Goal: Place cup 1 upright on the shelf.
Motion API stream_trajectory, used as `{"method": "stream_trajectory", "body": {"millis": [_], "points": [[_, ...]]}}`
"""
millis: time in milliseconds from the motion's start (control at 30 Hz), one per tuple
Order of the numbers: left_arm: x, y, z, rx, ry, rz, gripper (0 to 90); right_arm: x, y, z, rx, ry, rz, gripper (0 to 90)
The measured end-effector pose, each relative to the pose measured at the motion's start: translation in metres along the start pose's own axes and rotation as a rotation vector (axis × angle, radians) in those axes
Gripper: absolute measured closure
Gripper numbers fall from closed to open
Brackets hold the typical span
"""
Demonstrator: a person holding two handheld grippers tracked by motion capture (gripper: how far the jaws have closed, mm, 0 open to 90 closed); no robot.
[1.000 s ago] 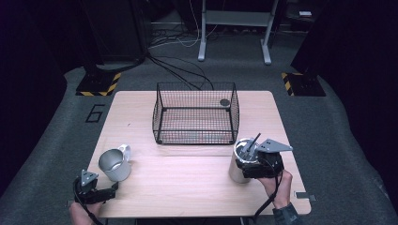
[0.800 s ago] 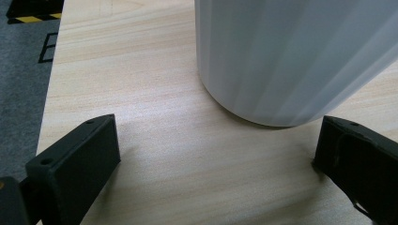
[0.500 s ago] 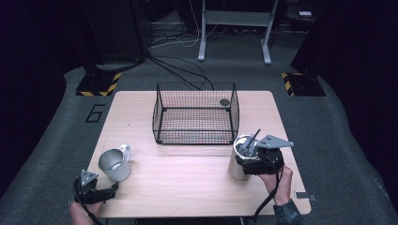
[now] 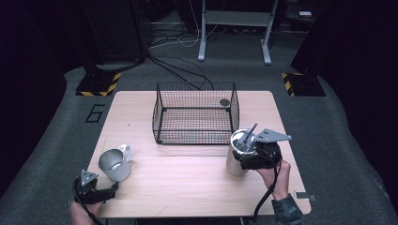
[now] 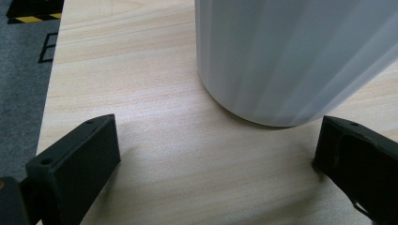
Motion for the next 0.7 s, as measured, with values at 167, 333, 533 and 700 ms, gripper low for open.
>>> {"method": "stream_trajectory", "body": {"millis": [167, 333, 533, 700], "points": [[0.000, 0.000, 0.000, -0.001, -0.001, -0.003, 0.3, -0.005, -0.002, 0.001, -0.005, 0.001, 0.000, 3.3], [0.000, 0.000, 0.000, -0.001, -0.001, -0.003, 0.3, -0.010, -0.003, 0.002, -0.012, 0.011, 0.000, 3.3], [0.000, 0.000, 0.000, 0.000, 0.003, -0.003, 0.6, -0.016, -0.003, 0.002, -0.027, 0.028, -0.004, 3.3], [0.000, 0.000, 0.000, 0.000, -0.002, 0.002, 0.6, -0.023, -0.002, 0.003, -0.032, 0.032, -0.014, 3.3]]}}
Point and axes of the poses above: each handheld gripper's, and its own axes: y roughly backward along the jaws, x roughly out of its underside, z roughly to its left, the point moved 7 cm from there along -y, roughly forward along the jaws, and after that the axes turned 1 degree about -y, right-handed, at the moved point
